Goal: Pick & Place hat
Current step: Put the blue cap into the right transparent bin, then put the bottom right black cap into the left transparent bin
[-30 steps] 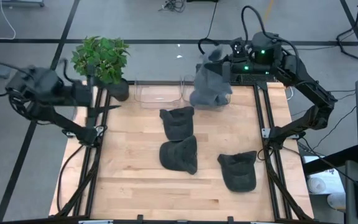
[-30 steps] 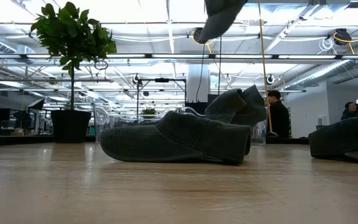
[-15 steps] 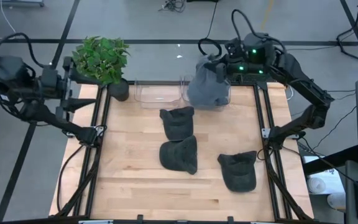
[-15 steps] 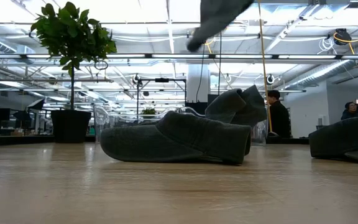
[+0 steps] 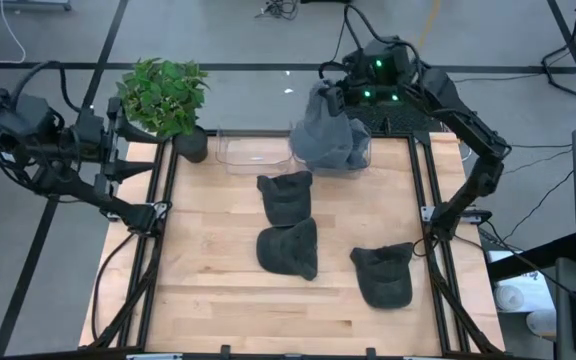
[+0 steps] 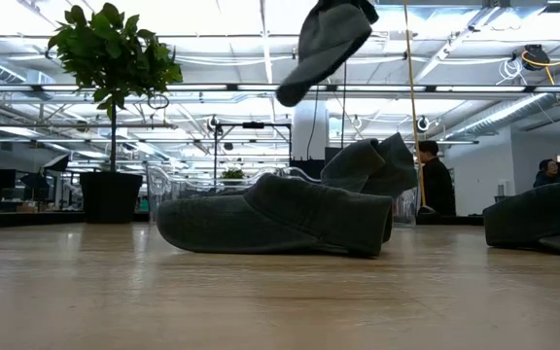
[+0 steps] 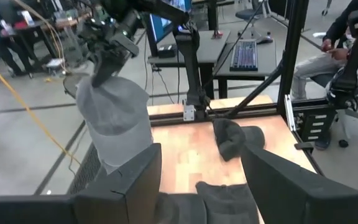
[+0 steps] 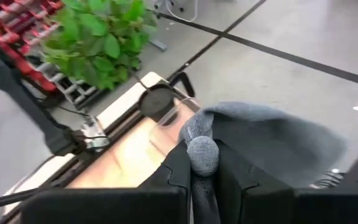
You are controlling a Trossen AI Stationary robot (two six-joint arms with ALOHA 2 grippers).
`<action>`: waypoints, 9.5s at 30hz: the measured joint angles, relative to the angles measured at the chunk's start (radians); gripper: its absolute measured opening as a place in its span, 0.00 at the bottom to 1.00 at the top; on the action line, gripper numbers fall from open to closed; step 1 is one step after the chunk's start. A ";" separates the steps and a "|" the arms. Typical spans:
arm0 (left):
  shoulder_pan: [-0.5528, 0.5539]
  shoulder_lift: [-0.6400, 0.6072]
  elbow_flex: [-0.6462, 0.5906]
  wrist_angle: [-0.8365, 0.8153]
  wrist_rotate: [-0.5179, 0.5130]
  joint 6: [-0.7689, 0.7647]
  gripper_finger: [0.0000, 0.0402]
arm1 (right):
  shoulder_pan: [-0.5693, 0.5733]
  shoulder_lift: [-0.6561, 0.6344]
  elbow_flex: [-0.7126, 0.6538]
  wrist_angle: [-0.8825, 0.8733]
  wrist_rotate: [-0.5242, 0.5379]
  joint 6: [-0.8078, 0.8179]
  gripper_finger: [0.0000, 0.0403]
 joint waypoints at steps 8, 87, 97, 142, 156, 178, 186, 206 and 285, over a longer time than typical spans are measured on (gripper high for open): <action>0.000 0.000 0.000 -0.010 0.000 -0.022 0.57 | -0.041 0.087 0.050 -0.054 0.024 -0.045 0.06; 0.000 -0.001 0.000 -0.033 -0.037 -0.053 0.58 | -0.085 0.191 -0.395 -0.046 0.162 0.066 0.17; 0.000 -0.001 0.000 -0.033 -0.030 -0.054 0.58 | -0.125 0.135 -0.395 0.033 0.018 0.045 0.29; 0.000 0.000 0.000 -0.033 -0.034 -0.145 0.58 | -0.156 0.249 -0.405 -0.087 -0.055 0.047 0.00; 0.000 0.000 0.000 -0.033 -0.034 -0.173 0.58 | -0.162 0.230 -0.500 -0.029 -0.056 0.080 0.00; 0.000 0.052 0.001 -0.052 -0.035 -0.222 0.58 | 0.106 -0.170 -0.427 -0.303 -0.031 0.001 0.00; 0.000 0.051 0.001 -0.053 -0.036 -0.244 0.58 | 0.321 -0.148 -0.217 -0.592 0.026 0.128 0.00; 0.000 0.057 0.000 -0.048 -0.036 -0.473 0.58 | 0.929 -0.144 -0.119 -0.648 -0.060 0.416 0.00; 0.000 0.056 0.000 -0.096 -0.035 -0.564 0.58 | 1.527 0.124 -0.782 -0.260 0.071 0.744 0.50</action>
